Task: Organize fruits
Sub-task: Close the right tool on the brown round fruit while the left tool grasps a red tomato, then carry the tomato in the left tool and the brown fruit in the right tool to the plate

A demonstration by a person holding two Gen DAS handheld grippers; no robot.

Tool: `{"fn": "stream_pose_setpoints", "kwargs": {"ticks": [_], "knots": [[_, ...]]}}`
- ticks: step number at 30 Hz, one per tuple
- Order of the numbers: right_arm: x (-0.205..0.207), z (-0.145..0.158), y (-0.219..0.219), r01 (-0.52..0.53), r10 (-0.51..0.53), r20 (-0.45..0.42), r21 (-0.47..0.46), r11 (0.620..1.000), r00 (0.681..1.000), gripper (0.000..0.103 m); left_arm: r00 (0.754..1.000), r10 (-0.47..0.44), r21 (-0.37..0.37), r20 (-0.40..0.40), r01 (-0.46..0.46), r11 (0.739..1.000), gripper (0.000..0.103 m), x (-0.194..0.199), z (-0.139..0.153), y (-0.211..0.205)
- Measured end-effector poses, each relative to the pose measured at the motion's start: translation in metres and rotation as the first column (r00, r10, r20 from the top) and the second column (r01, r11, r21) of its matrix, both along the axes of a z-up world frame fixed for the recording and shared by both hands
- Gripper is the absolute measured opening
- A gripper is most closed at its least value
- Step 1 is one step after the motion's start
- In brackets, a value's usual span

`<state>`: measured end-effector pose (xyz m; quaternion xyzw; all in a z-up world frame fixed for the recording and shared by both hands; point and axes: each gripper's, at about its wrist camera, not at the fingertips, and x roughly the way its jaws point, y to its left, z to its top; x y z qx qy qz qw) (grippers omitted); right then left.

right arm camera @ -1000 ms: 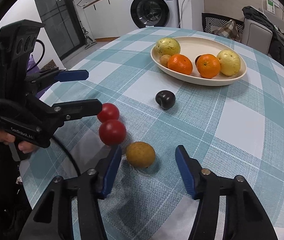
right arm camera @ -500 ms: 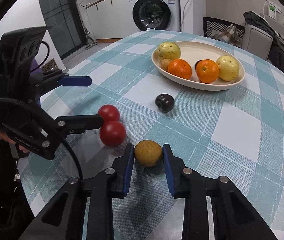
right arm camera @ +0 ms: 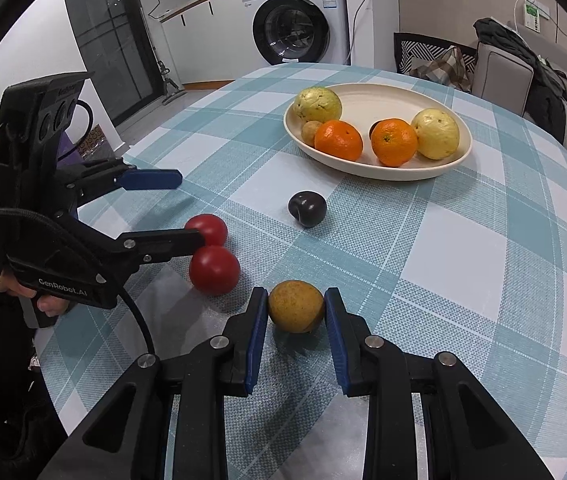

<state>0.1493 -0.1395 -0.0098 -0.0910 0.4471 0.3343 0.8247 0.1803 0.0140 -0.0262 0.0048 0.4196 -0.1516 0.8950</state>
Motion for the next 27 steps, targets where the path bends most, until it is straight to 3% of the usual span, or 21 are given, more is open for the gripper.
{"fn": "stream_pose_setpoints", "kwargs": {"ticks": [9,18,27], "knots": [[0.002,0.002,-0.004,0.010,-0.010,0.003,0.008,1.000,1.000,0.030,0.996,-0.072,-0.125,-0.050,0.065,0.990,0.025,0.001,-0.005,-0.004],[0.002,0.004,-0.008,0.015,-0.015,0.006,0.013,1.000,1.000,0.030,0.996,-0.068,-0.128,-0.054,0.061,0.990,0.025,0.002,-0.007,-0.007],[0.002,0.006,-0.011,0.033,-0.034,0.024,0.025,0.999,0.999,0.030,1.000,-0.012,-0.127,0.011,0.014,0.992,0.025,0.000,0.007,0.004]]}}
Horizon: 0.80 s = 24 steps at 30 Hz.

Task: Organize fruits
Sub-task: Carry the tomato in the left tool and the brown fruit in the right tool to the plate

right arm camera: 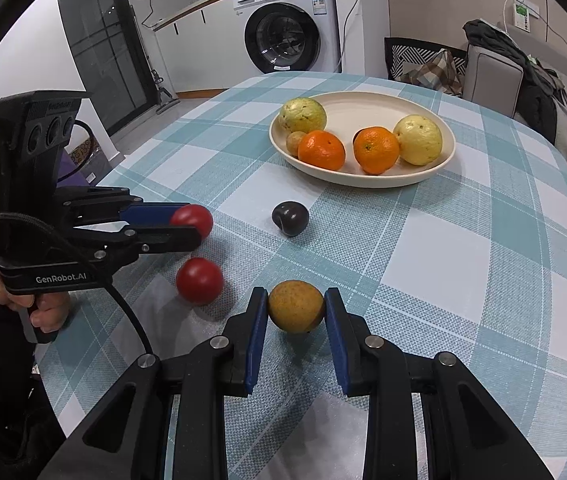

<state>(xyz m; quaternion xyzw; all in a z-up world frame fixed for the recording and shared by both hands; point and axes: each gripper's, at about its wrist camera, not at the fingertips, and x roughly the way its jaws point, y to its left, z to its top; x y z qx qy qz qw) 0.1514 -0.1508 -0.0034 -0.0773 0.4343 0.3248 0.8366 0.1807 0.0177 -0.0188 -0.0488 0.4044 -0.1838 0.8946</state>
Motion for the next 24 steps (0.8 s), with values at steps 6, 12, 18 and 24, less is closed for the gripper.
{"fn": "stream_pose_setpoints", "kwargs": {"ticks": [6,12,18,24], "knots": [[0.001,0.008,-0.005,0.030,-0.032,0.033,0.042,0.999,0.999,0.030,0.997,0.047,-0.001,0.062,-0.047,0.999,0.025,-0.004,0.014,0.004],[0.004,0.019,-0.011,0.074,-0.079,0.067,0.079,0.994,0.995,0.030,0.989,0.099,-0.013,0.108,-0.098,0.995,0.025,-0.003,0.027,0.009],[0.009,0.030,-0.016,0.111,-0.122,0.093,0.113,0.987,0.988,0.030,0.982,0.145,-0.025,0.119,-0.143,0.989,0.025,0.008,0.034,0.015],[0.020,0.038,-0.018,0.128,-0.141,0.111,0.116,0.985,0.984,0.030,0.978,0.164,-0.009,0.128,-0.164,0.986,0.025,0.021,0.035,0.012]]}}
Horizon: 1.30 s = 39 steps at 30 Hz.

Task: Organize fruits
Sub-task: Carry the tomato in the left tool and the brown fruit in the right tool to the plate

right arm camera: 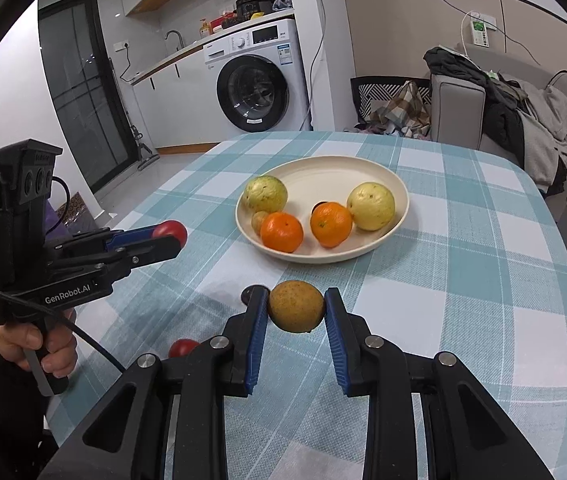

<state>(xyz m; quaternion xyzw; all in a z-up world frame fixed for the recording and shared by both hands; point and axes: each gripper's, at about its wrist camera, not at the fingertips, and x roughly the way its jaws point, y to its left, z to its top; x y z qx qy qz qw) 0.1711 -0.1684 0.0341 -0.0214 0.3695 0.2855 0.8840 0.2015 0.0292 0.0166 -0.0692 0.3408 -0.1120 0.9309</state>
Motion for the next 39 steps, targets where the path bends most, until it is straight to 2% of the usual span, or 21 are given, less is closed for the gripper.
{"fn": "stream_pose_setpoints", "kwargs": {"ticks": [13,39], "knots": [[0.037,0.000,-0.003,0.056,-0.056,-0.009,0.001,0.998,0.998,0.030,1.000,-0.017,0.036,0.025,0.016,0.999,0.025,0.034,0.008,-0.020],[0.103,-0.015,-0.004,0.116,-0.113,-0.065,0.031,0.993,0.991,0.030,1.000,-0.028,0.065,-0.005,0.028,0.998,0.025,0.120,-0.009,-0.034]]}}
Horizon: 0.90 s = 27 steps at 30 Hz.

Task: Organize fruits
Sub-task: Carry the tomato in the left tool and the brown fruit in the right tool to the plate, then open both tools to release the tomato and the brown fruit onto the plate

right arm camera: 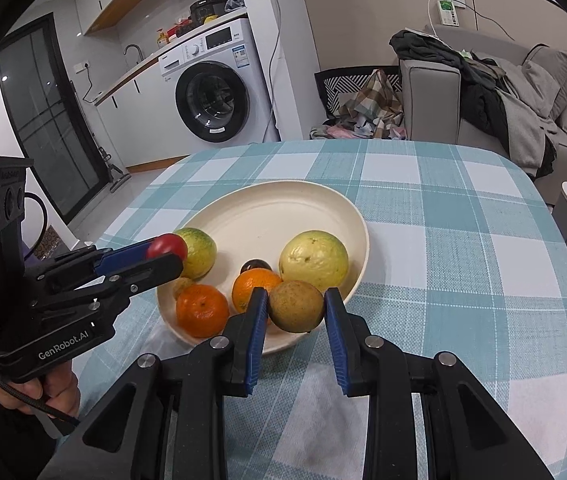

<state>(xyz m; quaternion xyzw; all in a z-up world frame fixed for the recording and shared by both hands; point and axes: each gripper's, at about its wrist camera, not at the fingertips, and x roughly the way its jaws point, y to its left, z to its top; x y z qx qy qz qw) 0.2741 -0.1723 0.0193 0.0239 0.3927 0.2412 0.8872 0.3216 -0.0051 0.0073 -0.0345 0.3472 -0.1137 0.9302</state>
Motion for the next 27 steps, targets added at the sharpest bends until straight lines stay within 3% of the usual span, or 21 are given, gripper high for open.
{"fn": "stream_pose_setpoints", "kwargs": {"ticks": [18,24,27], "knots": [[0.005,-0.014,0.000,0.015,-0.014,-0.008,0.018,1.000,1.000,0.030,1.000,-0.008,0.000,-0.003,0.008,1.000,0.025,0.008,-0.015,-0.002],[0.001,-0.013,0.001,0.003,-0.003,0.002,0.006,1.000,1.000,0.038,1.000,-0.013,0.014,0.020,0.012,1.000,0.025,0.004,-0.012,-0.005],[-0.004,-0.011,0.000,0.009,-0.009,0.016,-0.005,1.000,1.000,0.053,0.999,-0.017,0.024,0.031,0.016,1.000,0.027,-0.001,-0.007,-0.006]]}}
